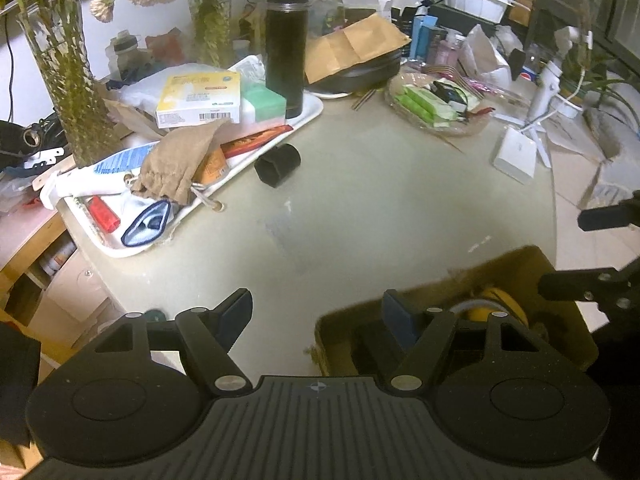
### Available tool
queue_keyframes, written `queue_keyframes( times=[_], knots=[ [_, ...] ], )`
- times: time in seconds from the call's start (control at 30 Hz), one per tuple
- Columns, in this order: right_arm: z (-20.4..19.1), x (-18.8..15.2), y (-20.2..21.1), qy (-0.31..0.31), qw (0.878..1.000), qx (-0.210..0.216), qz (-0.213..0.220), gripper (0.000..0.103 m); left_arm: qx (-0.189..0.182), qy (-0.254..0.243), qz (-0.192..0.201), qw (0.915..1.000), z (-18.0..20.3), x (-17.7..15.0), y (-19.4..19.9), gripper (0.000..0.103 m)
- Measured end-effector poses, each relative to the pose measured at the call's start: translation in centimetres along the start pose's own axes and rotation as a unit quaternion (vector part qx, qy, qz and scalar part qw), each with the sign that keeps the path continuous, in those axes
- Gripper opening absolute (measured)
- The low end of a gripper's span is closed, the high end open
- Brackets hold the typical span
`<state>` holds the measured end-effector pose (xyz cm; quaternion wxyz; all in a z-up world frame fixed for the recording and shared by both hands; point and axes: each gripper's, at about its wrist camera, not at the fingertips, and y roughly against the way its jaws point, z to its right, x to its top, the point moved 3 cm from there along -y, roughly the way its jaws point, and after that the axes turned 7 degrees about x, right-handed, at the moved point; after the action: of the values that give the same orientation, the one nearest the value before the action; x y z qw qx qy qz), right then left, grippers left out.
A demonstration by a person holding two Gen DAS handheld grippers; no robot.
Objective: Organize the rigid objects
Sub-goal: 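Withdraw both tools from the box toward the table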
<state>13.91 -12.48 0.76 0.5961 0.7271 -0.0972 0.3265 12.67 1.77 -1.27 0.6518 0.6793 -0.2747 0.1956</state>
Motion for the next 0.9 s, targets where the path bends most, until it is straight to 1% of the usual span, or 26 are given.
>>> queue_keyframes(
  times=[0.27,0.6,0.9],
  knots=[
    [0.7,1.0,-1.2,0.000,1.000,-0.004,-0.005,0.103,0.002,0.000,-0.009,1.0000,-0.4,1.4,-3.2,0.071],
    [1.5,1.3,-2.3,-0.003,1.000,-0.005,-0.012,0.103,0.005,-0.012,-0.040,0.9991,-0.4,2.6,-7.9,0.071],
    [2.1,1.2,-2.6,-0.005,1.000,-0.006,-0.016,0.103,0.016,-0.027,-0.073,0.9968,0.2,3.8,-12.4,0.071]
  ],
)
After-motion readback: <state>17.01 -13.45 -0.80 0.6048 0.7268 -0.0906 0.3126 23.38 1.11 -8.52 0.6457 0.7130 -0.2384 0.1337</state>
